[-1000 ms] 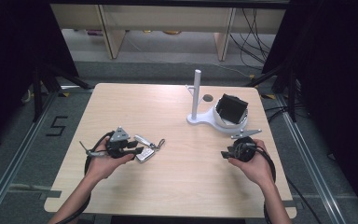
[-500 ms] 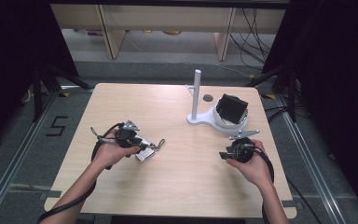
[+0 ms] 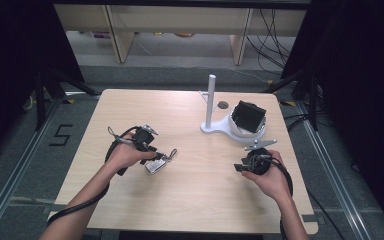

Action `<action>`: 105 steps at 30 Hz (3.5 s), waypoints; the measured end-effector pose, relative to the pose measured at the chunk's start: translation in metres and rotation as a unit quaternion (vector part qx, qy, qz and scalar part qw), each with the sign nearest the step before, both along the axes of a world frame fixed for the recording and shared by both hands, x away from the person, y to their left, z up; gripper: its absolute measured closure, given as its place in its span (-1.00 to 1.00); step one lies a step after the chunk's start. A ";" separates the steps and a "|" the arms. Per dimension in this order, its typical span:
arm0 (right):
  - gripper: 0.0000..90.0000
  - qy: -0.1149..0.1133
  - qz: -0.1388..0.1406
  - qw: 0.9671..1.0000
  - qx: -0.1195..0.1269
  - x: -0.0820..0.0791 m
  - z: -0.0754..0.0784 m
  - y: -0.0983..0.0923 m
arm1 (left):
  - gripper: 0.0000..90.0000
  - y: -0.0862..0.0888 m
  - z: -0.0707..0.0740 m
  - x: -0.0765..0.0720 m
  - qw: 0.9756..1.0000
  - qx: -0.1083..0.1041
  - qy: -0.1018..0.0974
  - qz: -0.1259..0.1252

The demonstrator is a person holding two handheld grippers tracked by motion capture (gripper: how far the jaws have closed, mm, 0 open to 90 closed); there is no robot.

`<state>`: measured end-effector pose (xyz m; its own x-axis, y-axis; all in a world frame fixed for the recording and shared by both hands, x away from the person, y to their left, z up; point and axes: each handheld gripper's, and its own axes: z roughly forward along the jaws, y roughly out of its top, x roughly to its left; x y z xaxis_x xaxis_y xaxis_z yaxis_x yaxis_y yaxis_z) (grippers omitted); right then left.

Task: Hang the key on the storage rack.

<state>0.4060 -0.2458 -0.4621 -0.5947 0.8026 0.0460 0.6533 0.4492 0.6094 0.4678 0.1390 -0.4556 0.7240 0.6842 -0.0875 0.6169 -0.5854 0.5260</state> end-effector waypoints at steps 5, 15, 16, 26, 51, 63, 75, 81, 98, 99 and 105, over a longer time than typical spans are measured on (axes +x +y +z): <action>0.31 0.000 0.002 1.000 -0.001 0.000 -0.001 0.001 | 0.32 -0.008 -0.001 0.008 1.000 0.005 0.012 0.001; 0.30 0.004 -0.003 1.000 0.006 -0.001 -0.003 0.003 | 0.31 -0.022 0.000 0.019 0.999 0.020 0.034 0.001; 0.30 0.004 -0.003 1.000 0.006 -0.001 -0.003 0.003 | 0.31 -0.023 0.000 0.019 0.999 0.027 0.034 0.000; 0.30 0.007 0.003 1.000 0.000 0.000 -0.003 0.003 | 0.30 -0.030 0.000 0.027 0.997 0.056 0.048 -0.015; 0.29 0.002 0.001 1.000 0.004 0.000 -0.006 0.004 | 0.27 -0.045 -0.008 0.038 0.994 0.086 0.070 -0.018; 0.28 0.009 0.006 1.000 0.000 -0.001 -0.005 0.005 | 0.26 -0.050 -0.011 0.040 0.993 0.096 0.070 -0.024; 0.27 0.013 0.005 1.000 0.001 -0.001 -0.006 0.006 | 0.24 -0.057 -0.014 0.043 0.993 0.096 0.069 -0.025; 0.26 0.012 0.008 1.000 -0.002 0.000 -0.007 0.006 | 0.24 -0.058 -0.015 0.043 0.992 0.099 0.073 -0.026; 0.25 0.016 0.008 1.000 -0.003 -0.001 -0.008 0.006 | 0.26 -0.064 -0.025 0.042 0.991 0.104 0.078 -0.029; 0.25 0.015 0.008 1.000 -0.003 0.000 -0.008 0.006 | 0.27 -0.064 -0.025 0.042 0.991 0.106 0.078 -0.030; 0.25 0.016 0.006 1.000 -0.003 0.000 -0.008 0.006 | 0.34 -0.066 -0.025 0.040 0.989 0.126 0.063 -0.046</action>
<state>0.4055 -0.2396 -0.4705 -0.6023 0.7959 0.0610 0.6677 0.4604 0.5850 0.5077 0.0730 -0.4802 0.7778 0.6283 -0.0163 0.6071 -0.7444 0.2780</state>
